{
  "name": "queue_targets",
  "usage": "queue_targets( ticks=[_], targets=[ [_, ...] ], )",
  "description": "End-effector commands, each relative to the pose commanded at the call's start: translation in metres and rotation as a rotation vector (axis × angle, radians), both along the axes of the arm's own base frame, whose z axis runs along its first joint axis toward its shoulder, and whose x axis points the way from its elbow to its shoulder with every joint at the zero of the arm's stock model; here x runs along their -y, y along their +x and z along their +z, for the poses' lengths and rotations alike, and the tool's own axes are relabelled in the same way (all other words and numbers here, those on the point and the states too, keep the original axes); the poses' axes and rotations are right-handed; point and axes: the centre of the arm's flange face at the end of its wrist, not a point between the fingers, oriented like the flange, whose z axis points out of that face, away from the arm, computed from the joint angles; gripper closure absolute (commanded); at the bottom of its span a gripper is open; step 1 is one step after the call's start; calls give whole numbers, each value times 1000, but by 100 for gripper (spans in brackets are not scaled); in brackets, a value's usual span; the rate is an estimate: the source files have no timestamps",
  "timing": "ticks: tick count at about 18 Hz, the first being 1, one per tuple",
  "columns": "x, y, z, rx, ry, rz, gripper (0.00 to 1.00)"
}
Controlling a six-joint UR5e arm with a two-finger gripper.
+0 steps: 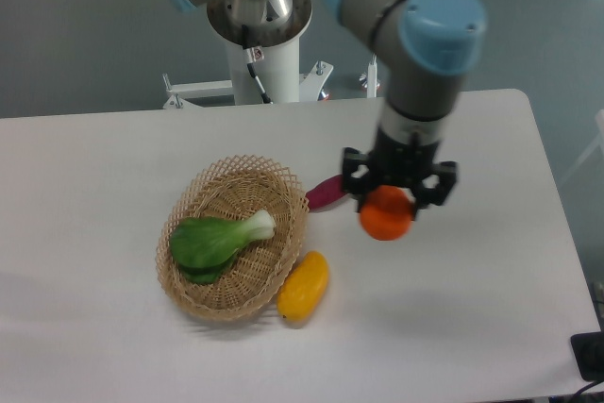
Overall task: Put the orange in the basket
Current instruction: 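Carry the held orange with the gripper over the wicker basket, then lower the orange into the basket beside the bok choy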
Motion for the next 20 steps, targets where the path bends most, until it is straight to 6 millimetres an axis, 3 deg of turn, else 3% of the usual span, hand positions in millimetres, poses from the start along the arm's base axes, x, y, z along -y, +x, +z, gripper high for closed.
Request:
queue_targets(
  ticks=[5,7,12,20],
  targets=[
    [-58,68,-24,7,-2,126,41],
    [-86,94,-57,-3,17,105,41],
    [-102,115,-104,1,16,58,41],
    [-113,121,-164,45,-61,39,41]
  ],
)
